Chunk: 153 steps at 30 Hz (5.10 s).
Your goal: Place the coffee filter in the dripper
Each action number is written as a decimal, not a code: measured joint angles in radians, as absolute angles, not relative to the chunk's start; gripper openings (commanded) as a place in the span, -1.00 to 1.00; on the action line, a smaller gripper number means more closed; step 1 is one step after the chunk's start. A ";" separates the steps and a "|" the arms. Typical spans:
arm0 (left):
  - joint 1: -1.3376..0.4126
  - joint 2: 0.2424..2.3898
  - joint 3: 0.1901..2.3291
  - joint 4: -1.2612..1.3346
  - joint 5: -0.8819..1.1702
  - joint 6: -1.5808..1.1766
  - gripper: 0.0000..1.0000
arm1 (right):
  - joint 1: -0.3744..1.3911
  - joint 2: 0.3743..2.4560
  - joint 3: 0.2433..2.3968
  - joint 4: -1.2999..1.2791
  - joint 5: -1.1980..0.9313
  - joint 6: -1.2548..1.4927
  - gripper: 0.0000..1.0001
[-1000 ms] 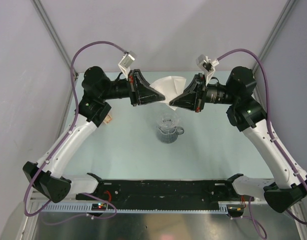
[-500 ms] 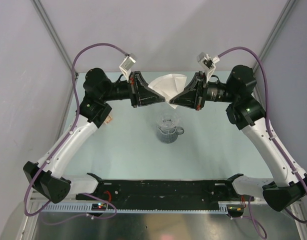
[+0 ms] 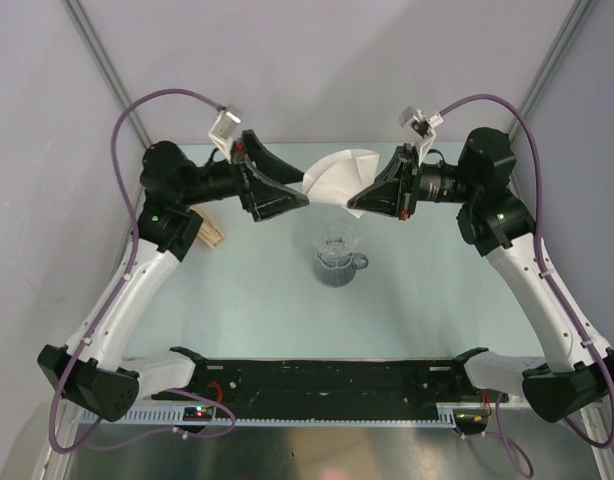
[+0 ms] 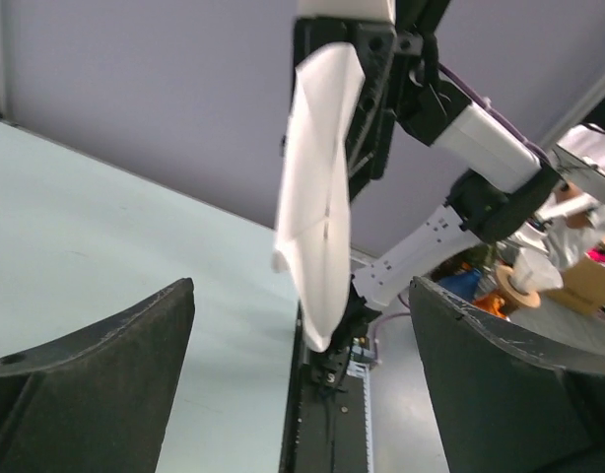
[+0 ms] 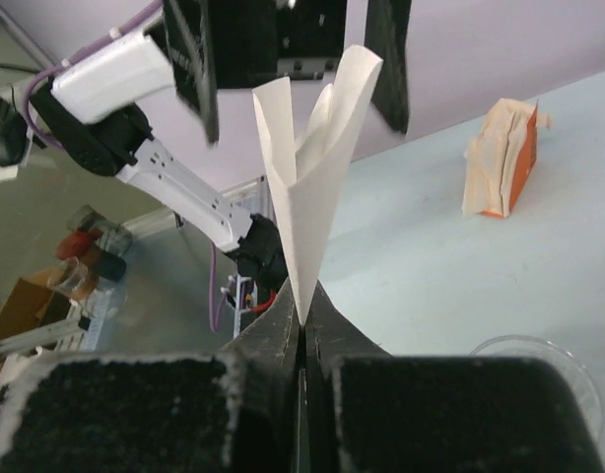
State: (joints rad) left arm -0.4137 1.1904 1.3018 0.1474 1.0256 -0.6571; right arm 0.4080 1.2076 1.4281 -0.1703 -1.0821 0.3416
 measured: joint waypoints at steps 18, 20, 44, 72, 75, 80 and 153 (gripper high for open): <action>-0.408 1.165 1.402 -0.094 1.007 -0.521 0.37 | 0.505 1.163 1.428 -0.485 -1.114 0.040 -1.00; -0.429 1.165 1.400 -0.101 1.008 -0.512 0.37 | 0.510 1.163 1.429 -0.498 -1.110 0.030 -1.00; -0.573 1.162 1.322 -0.199 1.017 -0.361 -0.41 | 0.546 1.255 1.497 -0.511 -1.146 0.005 -1.00; -0.495 1.176 1.288 -0.060 0.700 -0.848 -1.00 | 0.633 1.232 1.529 -0.539 -0.461 -0.521 0.82; -0.504 1.176 1.288 -0.068 0.675 -0.846 -0.99 | 0.655 1.266 1.548 -0.526 -0.398 -0.572 0.82; -0.529 1.176 1.288 -0.088 0.636 -0.834 -0.99 | 0.685 1.310 1.580 -0.509 -0.361 -0.604 0.85; -0.592 1.164 1.483 -0.525 0.750 0.163 -0.55 | 0.612 1.282 1.588 -0.550 -0.856 -0.279 -1.00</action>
State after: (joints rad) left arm -0.5922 1.1641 1.4826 -0.5251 0.7498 0.1635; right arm 0.6125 1.2823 1.5875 -0.5495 -0.8558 -0.2790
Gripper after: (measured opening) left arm 0.399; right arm 0.023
